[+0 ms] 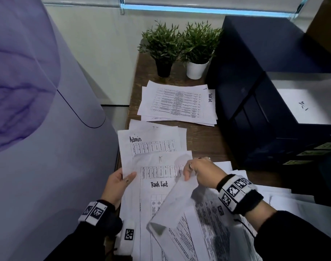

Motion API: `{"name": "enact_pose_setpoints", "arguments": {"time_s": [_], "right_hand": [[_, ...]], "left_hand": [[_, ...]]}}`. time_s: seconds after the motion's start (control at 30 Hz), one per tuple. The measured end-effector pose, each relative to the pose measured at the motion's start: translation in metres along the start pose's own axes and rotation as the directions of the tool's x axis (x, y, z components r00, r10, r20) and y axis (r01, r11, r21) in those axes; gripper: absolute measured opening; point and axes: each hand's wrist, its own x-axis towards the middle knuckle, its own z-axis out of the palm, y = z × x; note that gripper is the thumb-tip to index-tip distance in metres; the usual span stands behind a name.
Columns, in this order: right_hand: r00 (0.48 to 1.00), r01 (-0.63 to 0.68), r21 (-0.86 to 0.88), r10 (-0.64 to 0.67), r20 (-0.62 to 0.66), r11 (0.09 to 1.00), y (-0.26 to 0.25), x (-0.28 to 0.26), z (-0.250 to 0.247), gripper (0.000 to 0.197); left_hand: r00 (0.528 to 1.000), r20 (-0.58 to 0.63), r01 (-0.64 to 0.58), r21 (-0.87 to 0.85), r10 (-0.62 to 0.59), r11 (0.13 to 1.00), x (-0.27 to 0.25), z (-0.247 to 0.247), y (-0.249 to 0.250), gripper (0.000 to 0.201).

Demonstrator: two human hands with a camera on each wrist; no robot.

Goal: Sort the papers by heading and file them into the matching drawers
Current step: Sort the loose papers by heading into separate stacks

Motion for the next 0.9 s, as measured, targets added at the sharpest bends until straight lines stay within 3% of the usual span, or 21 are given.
{"name": "enact_pose_setpoints", "arguments": {"time_s": [0.07,0.17,0.3,0.33,0.4,0.5,0.6,0.7,0.83,0.9], "right_hand": [[1.0,-0.008,-0.015,0.009,0.009,1.0,-0.005,-0.001,0.001,0.045],[1.0,0.015,-0.034,-0.014,0.027,0.999,-0.016,0.002,-0.001,0.014],[1.0,-0.018,0.07,0.019,-0.02,0.997,-0.037,0.024,-0.013,0.054],[0.999,-0.044,0.061,0.046,-0.023,0.997,-0.039,0.032,-0.014,0.059],[0.996,-0.089,0.003,0.089,0.021,0.996,-0.039,0.046,-0.012,0.056],[0.986,-0.142,-0.028,0.144,0.079,0.989,-0.037,0.061,-0.004,0.04],[0.975,-0.185,-0.063,0.191,0.11,0.981,-0.038,0.067,0.005,0.067],[0.978,-0.144,-0.208,0.171,0.118,0.967,-0.039,0.079,0.014,0.063],[0.974,-0.167,-0.199,0.194,0.121,0.966,-0.038,0.09,0.012,0.052],[0.982,-0.164,-0.198,0.179,0.059,0.966,-0.04,0.089,0.011,0.05]], "left_hand": [[0.999,0.019,-0.042,0.045,0.041,0.998,-0.004,0.002,0.008,0.017],[0.988,0.042,-0.152,0.137,0.148,0.979,-0.005,0.003,0.022,0.028],[0.96,0.064,-0.278,0.232,0.271,0.932,-0.008,0.008,0.039,0.01],[0.953,0.068,-0.304,0.255,0.296,0.918,-0.009,0.01,0.041,0.016],[0.923,0.087,-0.382,0.319,0.375,0.867,-0.014,0.013,0.049,0.027],[0.848,0.122,-0.507,0.47,0.516,0.722,-0.019,0.014,0.067,0.035],[0.797,0.167,-0.571,0.522,0.581,0.633,-0.02,0.009,0.088,0.049],[0.792,0.214,-0.578,0.565,0.572,0.589,-0.019,0.004,0.101,0.063],[0.762,0.233,-0.607,0.585,0.605,0.538,-0.016,0.0,0.105,0.07],[0.736,0.236,-0.636,0.564,0.635,0.527,-0.017,-0.005,0.11,0.078]]}}
